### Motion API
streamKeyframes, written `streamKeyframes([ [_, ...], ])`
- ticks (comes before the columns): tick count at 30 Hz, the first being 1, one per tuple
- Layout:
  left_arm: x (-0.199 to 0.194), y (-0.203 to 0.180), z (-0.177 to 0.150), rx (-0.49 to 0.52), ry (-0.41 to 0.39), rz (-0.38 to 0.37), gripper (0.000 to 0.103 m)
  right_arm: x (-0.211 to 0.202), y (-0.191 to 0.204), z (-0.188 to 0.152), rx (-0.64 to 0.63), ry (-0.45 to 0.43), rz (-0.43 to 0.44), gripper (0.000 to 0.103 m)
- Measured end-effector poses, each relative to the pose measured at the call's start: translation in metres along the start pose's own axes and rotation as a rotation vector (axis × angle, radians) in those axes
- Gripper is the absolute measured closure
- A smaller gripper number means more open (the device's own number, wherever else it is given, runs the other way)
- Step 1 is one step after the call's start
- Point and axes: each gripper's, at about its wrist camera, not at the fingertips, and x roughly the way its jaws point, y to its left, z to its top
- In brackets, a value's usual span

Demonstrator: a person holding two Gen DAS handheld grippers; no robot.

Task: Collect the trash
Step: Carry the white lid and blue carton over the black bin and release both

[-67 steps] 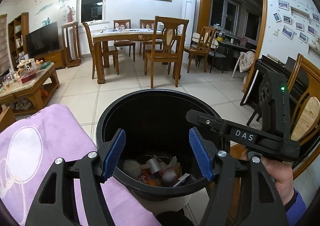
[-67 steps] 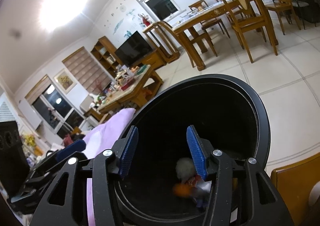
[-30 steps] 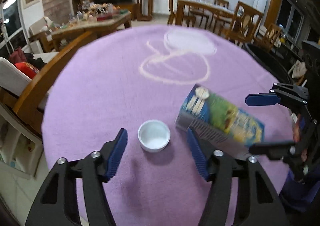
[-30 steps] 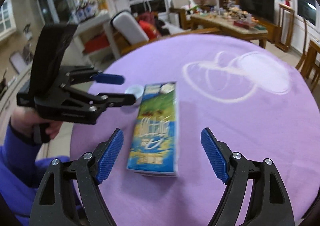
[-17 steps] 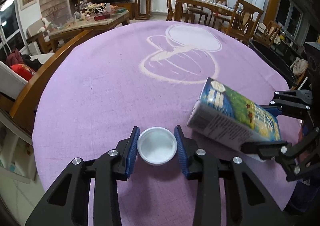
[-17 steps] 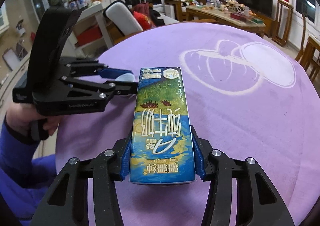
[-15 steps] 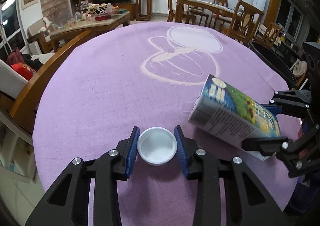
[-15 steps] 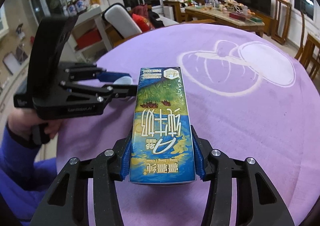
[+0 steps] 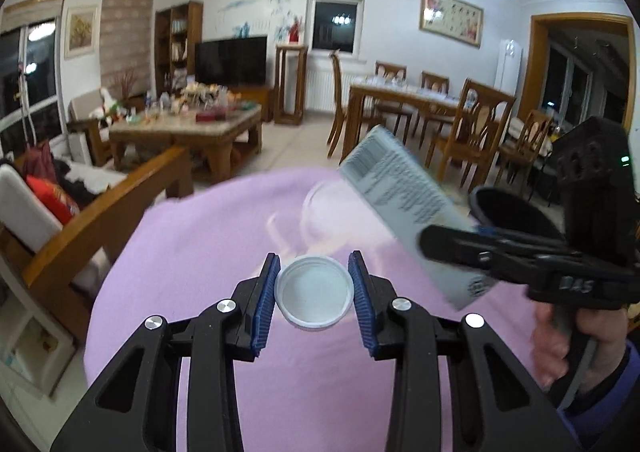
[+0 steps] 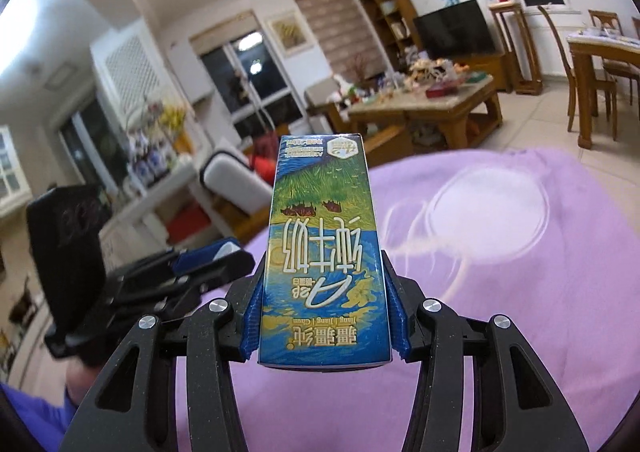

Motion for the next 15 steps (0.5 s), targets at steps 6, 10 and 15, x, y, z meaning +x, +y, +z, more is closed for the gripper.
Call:
streamKeyframes([
  [6,0.005,-0.026,0.028,0.021,-0.069,-0.026,0.067,-0.02,-0.029,0.021,0.041,-0.062,-0.022,0.054],
  [10,0.014,-0.041,0.037,0.033,-0.085,-0.044,0.067,-0.043,-0.055,0.03,0.076,-0.103,-0.041,0.054],
  [15,0.027,-0.055,0.044,0.029,-0.097,-0.076,0.068,-0.065,-0.08,0.033,0.104,-0.145,-0.069,0.054],
])
